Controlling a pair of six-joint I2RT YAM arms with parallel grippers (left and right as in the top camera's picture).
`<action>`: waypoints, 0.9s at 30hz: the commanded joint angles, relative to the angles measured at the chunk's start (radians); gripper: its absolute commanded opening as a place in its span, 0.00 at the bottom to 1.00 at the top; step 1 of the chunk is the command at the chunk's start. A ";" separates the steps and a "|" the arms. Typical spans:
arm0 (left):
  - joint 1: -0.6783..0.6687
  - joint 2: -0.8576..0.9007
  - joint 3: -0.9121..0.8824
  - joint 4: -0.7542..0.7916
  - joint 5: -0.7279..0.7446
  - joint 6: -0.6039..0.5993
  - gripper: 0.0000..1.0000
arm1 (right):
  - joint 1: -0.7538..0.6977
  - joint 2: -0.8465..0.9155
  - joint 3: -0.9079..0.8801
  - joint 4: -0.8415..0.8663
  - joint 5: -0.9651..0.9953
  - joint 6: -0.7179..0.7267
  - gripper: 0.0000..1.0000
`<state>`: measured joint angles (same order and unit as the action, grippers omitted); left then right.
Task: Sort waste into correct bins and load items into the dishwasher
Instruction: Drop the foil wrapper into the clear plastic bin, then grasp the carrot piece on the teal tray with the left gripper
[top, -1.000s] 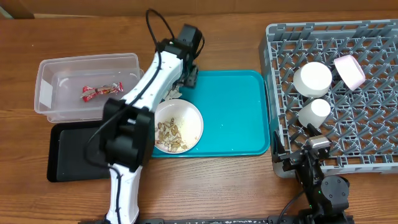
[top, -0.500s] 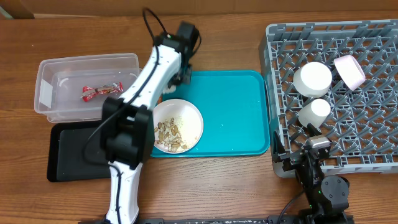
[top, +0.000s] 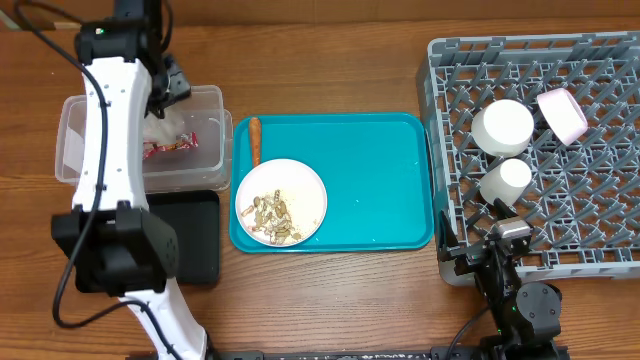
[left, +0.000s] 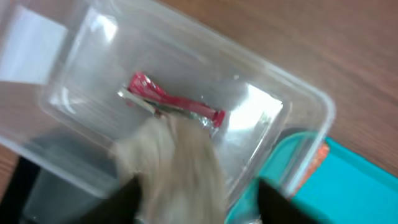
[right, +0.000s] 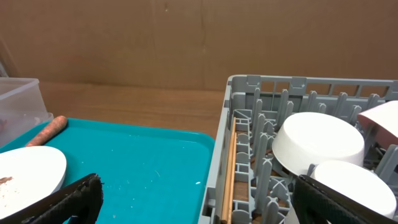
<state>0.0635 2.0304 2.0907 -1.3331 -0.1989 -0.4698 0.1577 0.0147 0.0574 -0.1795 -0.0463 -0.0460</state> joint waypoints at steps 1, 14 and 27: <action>0.010 0.013 0.006 0.003 0.170 -0.016 0.67 | -0.001 -0.012 -0.007 0.006 0.000 -0.004 1.00; -0.347 0.121 -0.031 0.090 -0.058 0.100 0.62 | -0.001 -0.012 -0.007 0.006 0.000 -0.004 1.00; -0.351 0.364 -0.032 0.097 -0.094 -0.003 0.56 | -0.001 -0.012 -0.007 0.006 0.000 -0.004 1.00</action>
<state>-0.3126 2.4046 2.0533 -1.2278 -0.2539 -0.4171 0.1577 0.0147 0.0574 -0.1795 -0.0471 -0.0460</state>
